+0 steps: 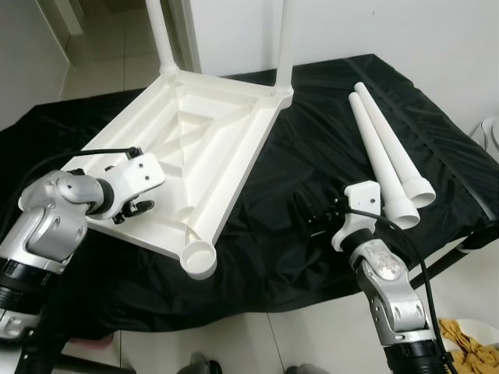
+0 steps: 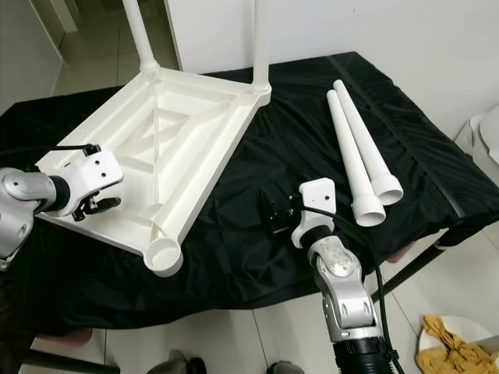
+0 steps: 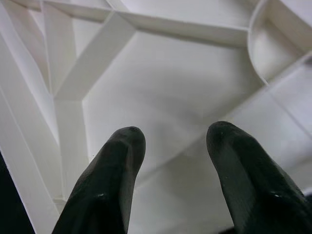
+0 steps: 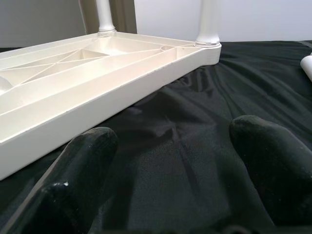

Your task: Building children table

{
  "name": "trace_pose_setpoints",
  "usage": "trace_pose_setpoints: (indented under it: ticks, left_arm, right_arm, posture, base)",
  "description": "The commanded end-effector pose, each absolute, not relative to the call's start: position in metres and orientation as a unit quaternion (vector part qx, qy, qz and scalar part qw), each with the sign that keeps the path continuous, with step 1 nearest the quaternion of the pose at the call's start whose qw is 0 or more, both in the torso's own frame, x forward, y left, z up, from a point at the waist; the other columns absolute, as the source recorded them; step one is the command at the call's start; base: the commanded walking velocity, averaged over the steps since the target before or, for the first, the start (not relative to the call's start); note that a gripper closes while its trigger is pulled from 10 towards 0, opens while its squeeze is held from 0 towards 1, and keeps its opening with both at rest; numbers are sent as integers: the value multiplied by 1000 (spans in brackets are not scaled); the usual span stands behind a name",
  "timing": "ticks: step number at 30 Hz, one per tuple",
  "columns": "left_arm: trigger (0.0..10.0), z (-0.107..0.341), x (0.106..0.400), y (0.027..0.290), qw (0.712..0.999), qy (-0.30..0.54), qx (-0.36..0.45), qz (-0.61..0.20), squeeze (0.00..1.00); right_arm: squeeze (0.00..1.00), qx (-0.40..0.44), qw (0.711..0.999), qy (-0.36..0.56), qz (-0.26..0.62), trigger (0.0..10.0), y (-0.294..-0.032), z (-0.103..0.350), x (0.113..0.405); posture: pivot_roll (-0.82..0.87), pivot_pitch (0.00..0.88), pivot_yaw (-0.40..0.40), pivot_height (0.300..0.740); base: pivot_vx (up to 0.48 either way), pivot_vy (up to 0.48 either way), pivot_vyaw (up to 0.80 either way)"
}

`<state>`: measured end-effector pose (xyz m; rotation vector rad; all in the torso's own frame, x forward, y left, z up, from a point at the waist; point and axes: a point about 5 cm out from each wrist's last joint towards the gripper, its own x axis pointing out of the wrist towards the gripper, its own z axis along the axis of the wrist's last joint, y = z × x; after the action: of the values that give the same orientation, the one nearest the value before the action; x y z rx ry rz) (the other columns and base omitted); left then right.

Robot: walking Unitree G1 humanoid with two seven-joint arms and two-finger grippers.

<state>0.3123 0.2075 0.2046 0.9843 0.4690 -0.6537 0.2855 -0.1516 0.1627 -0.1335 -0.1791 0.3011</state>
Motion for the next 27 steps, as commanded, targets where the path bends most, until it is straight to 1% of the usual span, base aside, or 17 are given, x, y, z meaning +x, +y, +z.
trace_pose_setpoints:
  ticks: [1,11,12,15,23,24,27]
  left_arm:
    - [10000,203,308,209,798,225,462,-314,0]
    - [10000,193,304,201,790,232,462,-328,0]
    - [10000,188,303,196,787,233,462,-336,0]
    - [10000,181,303,190,785,234,460,-344,0]
    - [10000,177,306,180,785,226,457,-351,0]
    - [10000,175,308,173,784,221,458,-356,0]
    - [10000,175,309,168,783,215,459,-361,0]
  right_arm:
    - [0,-67,982,-86,151,10000,-152,162,286]
    - [0,-68,982,-88,153,10000,-151,163,288]
    - [0,-69,982,-88,155,10000,-151,164,288]
    - [0,-71,981,-89,155,10000,-151,165,288]
    - [0,-72,982,-88,150,10000,-154,166,287]
    - [0,-71,983,-87,148,10000,-154,165,285]
    - [0,-71,983,-86,147,10000,-154,164,285]
  posture:
    - [-98,84,59,740]
    - [-99,80,52,740]
    - [-101,81,51,740]
    - [-110,88,49,740]
    - [-126,92,55,740]
    - [-130,91,56,740]
    - [-132,90,58,740]
  base:
    - [0,0,0]
    - [0,0,0]
    - [0,0,0]
    - [0,0,0]
    - [0,0,0]
    - [0,0,0]
    - [0,0,0]
